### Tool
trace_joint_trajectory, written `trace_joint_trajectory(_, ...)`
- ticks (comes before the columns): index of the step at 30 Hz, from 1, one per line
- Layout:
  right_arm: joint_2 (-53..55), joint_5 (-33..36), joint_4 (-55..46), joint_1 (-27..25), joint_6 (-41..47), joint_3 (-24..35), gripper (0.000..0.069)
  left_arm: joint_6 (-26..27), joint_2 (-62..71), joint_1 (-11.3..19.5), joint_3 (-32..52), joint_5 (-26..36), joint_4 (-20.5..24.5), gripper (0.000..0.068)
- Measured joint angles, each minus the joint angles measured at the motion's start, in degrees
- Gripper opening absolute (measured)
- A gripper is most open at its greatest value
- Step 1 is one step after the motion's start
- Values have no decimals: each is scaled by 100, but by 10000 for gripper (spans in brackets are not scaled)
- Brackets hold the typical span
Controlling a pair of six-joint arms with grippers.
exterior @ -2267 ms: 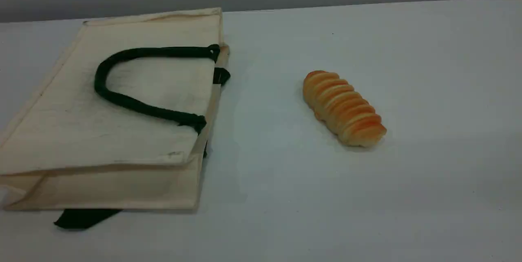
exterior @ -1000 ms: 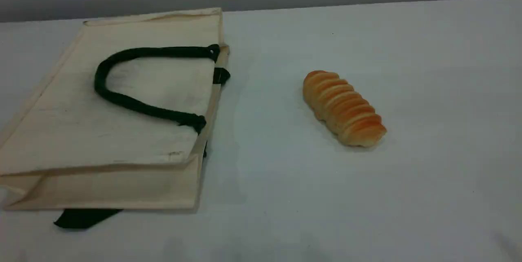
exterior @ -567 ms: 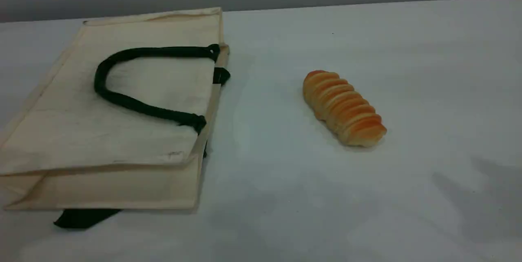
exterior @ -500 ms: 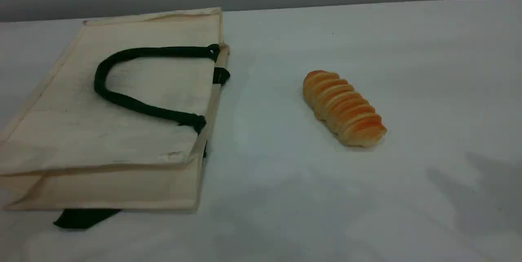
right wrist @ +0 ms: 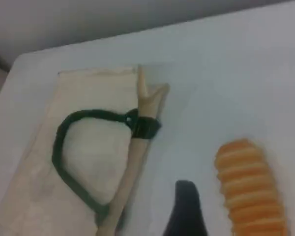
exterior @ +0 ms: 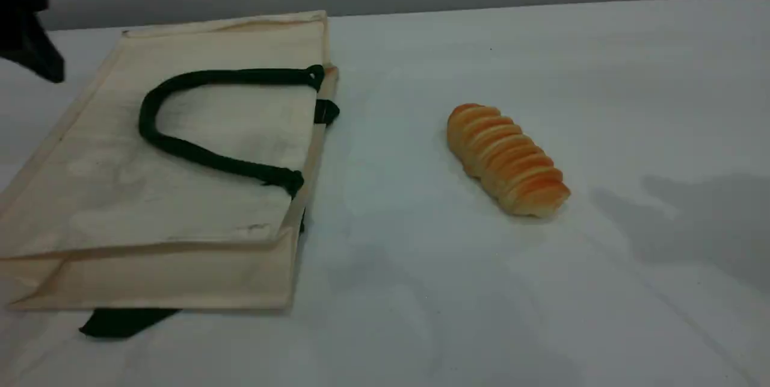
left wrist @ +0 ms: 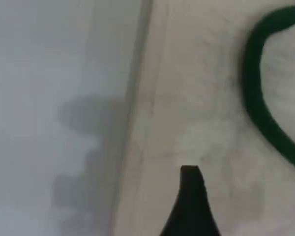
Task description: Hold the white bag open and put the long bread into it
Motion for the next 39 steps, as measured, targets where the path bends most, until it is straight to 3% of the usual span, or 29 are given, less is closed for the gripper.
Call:
trace_joint_trajectory(8, 829, 61, 720, 0, -644, -46, 498, 45, 1168, -6, -910, 62, -48, 494)
trace_joint_trajectory(18, 990, 116, 914, 0, -854, -269, 498, 237, 2061, -237, -1453, 112, -64, 494)
trace_joint_trajectory(31, 990, 2, 908, 0, -1031, -269, 498, 237, 2690, -342, -1647, -227, -209, 494)
trace_joint_trajectory(39, 990, -4, 908, 0, -1089, -269, 498, 237, 3012, -401, -1647, -365, -176, 460)
